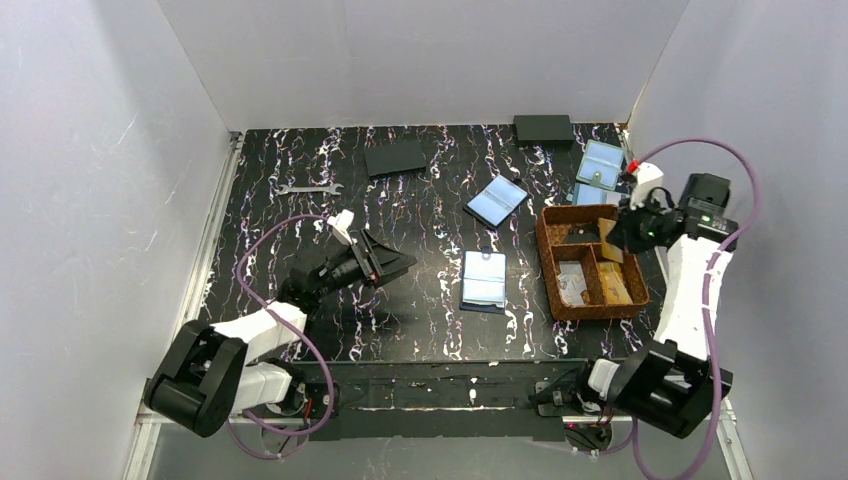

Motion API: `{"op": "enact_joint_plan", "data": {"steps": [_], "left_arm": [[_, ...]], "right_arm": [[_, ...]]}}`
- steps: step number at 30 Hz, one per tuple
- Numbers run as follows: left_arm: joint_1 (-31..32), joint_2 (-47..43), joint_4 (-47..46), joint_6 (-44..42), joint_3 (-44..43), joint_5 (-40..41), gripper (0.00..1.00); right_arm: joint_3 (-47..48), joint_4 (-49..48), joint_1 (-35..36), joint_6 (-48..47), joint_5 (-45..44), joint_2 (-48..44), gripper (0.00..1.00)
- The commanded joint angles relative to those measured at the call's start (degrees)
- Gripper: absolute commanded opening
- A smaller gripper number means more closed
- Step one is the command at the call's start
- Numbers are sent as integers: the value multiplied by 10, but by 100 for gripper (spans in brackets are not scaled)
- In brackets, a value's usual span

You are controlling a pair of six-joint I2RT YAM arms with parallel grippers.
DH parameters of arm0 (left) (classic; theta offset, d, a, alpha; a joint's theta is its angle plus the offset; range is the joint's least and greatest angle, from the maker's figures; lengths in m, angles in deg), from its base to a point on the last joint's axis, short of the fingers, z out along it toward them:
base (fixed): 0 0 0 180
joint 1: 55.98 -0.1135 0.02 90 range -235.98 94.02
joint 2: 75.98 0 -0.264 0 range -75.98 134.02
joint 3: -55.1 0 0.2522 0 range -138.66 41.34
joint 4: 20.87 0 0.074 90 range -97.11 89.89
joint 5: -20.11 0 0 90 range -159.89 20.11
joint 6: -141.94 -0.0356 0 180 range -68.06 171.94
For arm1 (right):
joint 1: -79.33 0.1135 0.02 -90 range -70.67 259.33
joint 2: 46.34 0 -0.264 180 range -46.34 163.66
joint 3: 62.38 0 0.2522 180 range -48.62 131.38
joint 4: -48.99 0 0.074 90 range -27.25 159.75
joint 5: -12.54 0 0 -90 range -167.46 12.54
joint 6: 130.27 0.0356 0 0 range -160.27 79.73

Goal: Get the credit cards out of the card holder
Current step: Place the credit card in the storage box.

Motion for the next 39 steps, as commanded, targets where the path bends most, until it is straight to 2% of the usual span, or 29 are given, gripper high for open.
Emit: {"op": "enact_joint_plan", "data": {"steps": [1,6,13,20,25,32,39], "left_arm": [[-3,-47,99,-34,-39,-16,98],[-3,-104,186,-77,-50,8,98],[-3,-139,216,-100,-48,22,98],[-7,-164,220,-76,-30,77,98],[-20,-175,224,-20,-8,113,98],[-30,-181,222,-25,3,74,98],[-30,-192,221,-43,6,56,98]], "right_arm": [[50,124,-89,-161,-47,43,1],[80,185,-135,-233,-54,122,1],[72,193,-135,-244,-45,178,1],[46,192,-125,-246,-41,203,1],[27,169,-109,-227,-52,213,1],[11,144,-75,-198,-77,222,2],[8,123,-49,-168,-99,222,7]]}}
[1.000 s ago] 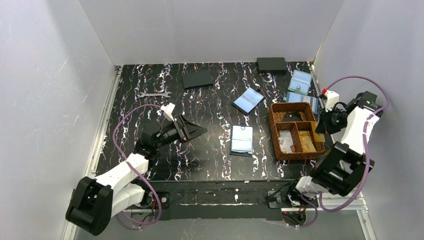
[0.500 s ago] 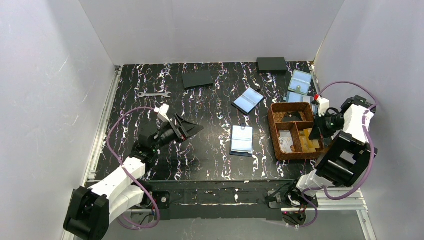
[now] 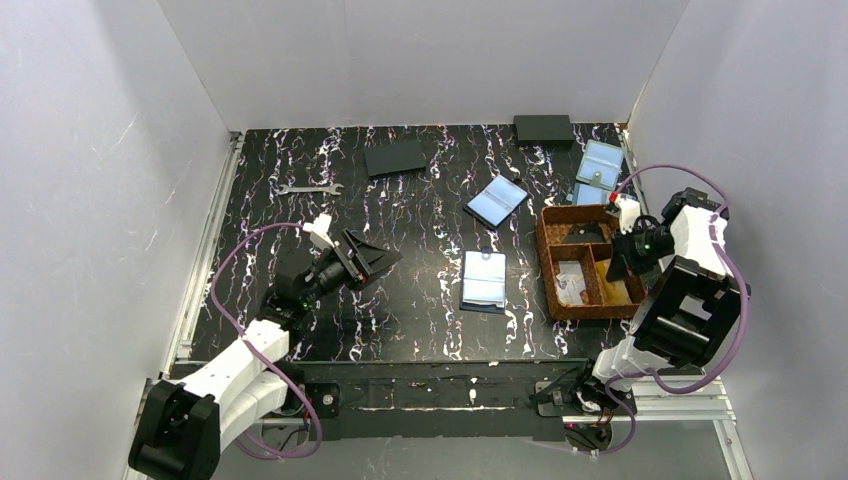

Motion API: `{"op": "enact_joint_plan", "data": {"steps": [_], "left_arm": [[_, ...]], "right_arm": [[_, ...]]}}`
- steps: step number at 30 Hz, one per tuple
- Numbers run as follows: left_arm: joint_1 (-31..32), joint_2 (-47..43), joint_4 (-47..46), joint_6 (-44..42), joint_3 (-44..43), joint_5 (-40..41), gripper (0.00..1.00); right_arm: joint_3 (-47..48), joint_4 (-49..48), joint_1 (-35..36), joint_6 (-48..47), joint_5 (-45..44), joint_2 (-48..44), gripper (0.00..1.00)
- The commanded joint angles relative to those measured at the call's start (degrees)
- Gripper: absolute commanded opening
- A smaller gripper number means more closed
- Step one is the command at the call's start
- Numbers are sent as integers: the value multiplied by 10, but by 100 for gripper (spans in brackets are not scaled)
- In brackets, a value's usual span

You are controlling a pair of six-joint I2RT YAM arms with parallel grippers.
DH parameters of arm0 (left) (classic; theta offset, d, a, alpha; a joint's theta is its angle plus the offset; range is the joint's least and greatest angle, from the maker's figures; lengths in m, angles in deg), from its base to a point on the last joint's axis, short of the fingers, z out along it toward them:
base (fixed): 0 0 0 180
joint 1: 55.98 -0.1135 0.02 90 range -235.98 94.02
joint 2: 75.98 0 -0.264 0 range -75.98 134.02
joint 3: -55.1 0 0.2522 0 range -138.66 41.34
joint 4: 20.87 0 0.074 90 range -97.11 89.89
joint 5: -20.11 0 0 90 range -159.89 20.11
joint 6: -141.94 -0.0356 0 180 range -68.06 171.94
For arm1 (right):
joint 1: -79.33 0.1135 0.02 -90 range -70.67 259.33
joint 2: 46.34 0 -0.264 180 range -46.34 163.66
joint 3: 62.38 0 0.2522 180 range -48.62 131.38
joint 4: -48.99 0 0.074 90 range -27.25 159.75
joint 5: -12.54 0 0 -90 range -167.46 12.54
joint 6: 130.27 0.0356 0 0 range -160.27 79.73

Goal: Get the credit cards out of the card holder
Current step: Place the credit card in the storage box.

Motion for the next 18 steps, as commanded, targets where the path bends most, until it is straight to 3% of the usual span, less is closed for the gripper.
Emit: {"op": "enact_joint_plan", "data": {"steps": [1,18], "left_arm": [[-2,-15,-6,-18,9,-21,98],[-2,-28,-16,-30,14,-45,98]], "right_arm": [[-4,-20,15,28,-16,2,7],[-3,-41,30,55,-56,9,11]]}}
